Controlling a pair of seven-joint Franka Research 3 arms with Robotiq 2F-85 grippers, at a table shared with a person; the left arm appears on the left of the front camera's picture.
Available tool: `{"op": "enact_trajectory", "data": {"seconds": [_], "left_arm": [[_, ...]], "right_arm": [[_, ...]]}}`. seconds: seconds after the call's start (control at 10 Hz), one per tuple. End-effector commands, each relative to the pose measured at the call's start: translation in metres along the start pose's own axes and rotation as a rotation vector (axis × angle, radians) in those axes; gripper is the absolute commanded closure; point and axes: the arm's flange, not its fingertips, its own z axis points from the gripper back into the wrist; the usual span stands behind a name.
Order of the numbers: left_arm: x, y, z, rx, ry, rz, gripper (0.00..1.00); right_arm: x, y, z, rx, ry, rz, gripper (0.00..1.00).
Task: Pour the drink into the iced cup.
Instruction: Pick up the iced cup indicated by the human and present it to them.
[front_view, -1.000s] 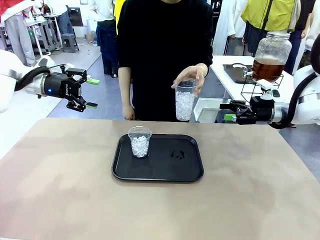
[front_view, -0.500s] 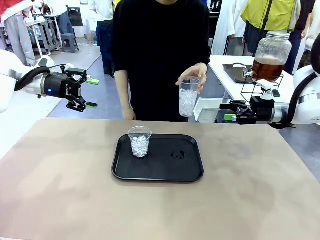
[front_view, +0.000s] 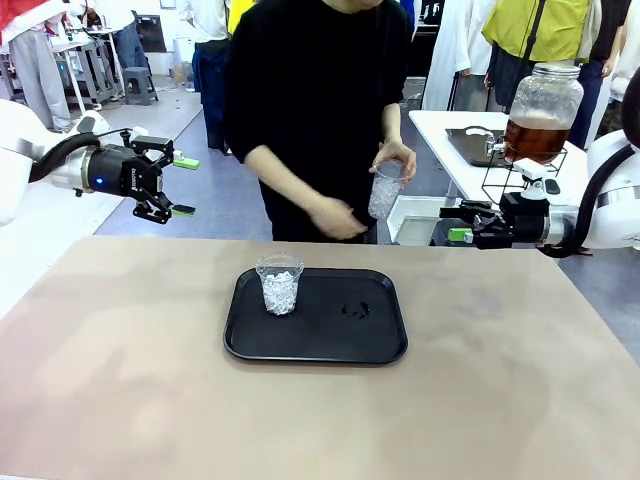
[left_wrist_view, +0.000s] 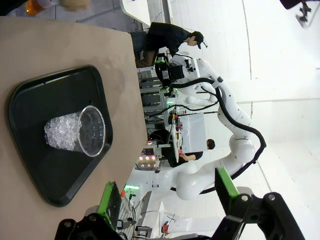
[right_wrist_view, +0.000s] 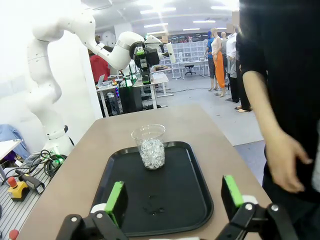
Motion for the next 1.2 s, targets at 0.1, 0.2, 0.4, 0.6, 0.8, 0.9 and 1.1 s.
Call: {"op": "enact_trajectory", "data": {"seconds": [0.1, 0.2, 0.4, 0.6, 0.8, 0.9, 1.1], "left_arm": [[0.0002, -0.0009, 0.0003, 0.0, -0.002, -0.002, 0.0], [0.0002, -0.0009, 0.0003, 0.0, -0.002, -0.002, 0.0], [0.0002, -0.0009, 0.0003, 0.0, -0.002, -0.002, 0.0], [0.0002, -0.0009, 0.0003, 0.0, -0.002, -0.002, 0.0], [0.0002, -0.0009, 0.0003, 0.0, -0.002, -0.002, 0.0], [0.0002, -0.0009, 0.0003, 0.0, -0.002, -0.002, 0.0], [0.0002, -0.0009, 0.0003, 0.0, -0.002, -0.002, 0.0]], "right_arm": [[0.0031, -0.0004, 0.001, 0.013, 0.004, -0.012, 0.0], [0.0031, -0.0004, 0.001, 0.013, 0.004, -0.012, 0.0], [0.0031, -0.0004, 0.001, 0.013, 0.004, -0.012, 0.0], [0.0031, -0.0004, 0.001, 0.013, 0.004, -0.012, 0.0], [0.0031, -0.0004, 0.001, 0.013, 0.004, -0.012, 0.0], [0.0031, -0.0004, 0.001, 0.013, 0.004, -0.012, 0.0], [0.0031, -0.0004, 0.001, 0.013, 0.004, -0.012, 0.0]]}}
